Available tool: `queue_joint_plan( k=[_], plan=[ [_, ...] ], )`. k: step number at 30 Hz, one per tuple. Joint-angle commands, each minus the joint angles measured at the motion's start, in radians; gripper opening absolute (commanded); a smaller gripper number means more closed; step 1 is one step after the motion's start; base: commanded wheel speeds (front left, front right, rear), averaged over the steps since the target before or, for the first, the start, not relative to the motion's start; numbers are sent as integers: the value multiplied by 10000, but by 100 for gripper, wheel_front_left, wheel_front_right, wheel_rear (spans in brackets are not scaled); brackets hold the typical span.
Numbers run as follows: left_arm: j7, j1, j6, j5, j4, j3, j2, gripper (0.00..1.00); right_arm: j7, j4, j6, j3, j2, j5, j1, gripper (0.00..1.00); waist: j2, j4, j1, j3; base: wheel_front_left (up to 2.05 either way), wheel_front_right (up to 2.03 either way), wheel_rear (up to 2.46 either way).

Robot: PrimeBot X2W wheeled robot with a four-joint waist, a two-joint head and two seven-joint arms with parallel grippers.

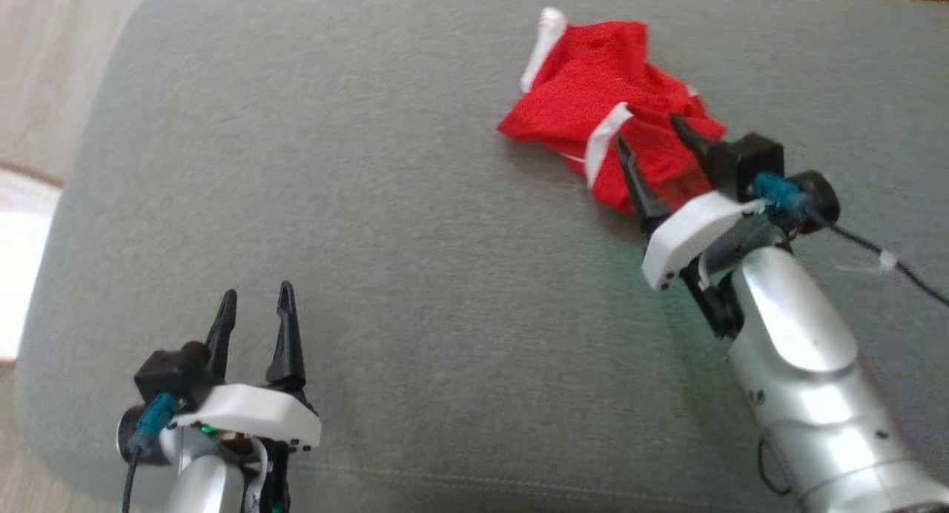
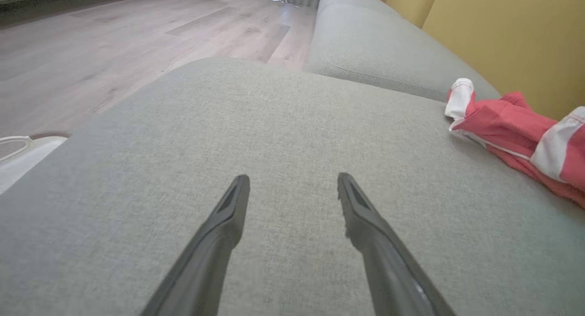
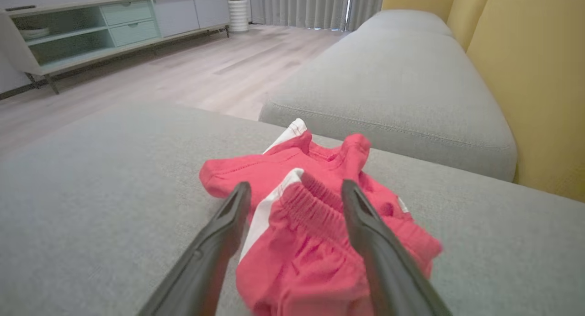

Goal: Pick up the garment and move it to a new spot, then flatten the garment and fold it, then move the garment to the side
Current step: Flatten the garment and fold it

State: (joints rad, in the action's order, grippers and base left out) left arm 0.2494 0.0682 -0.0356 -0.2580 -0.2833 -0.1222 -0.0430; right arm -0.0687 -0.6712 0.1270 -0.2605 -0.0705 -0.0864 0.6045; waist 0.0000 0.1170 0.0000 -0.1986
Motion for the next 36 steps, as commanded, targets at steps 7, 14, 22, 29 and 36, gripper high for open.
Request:
queue_joint_plan(
  k=[7,14,22,29,36],
  plan=[
    [124,346,-115,-202,391,73,-73,100,345,-452,37,-211,-245,32,935,100,0,742,0,-374,0,0,0],
    [124,409,-184,-278,468,41,-73,100,656,-824,37,-428,-241,-69,1197,100,0,717,0,-522,0,0,0],
    [124,475,-222,-380,492,-90,-72,100,1122,-696,37,-1088,-301,-322,982,100,0,486,0,-499,0,0,0],
    [124,561,-217,-423,471,-98,-72,100,1675,-536,37,-1632,-498,-599,998,8,0,432,0,-527,0,0,0],
    [124,569,-232,-512,405,-49,-72,100,1977,-298,37,-1887,-784,-885,1021,0,0,533,0,-445,0,0,0]
  ],
)
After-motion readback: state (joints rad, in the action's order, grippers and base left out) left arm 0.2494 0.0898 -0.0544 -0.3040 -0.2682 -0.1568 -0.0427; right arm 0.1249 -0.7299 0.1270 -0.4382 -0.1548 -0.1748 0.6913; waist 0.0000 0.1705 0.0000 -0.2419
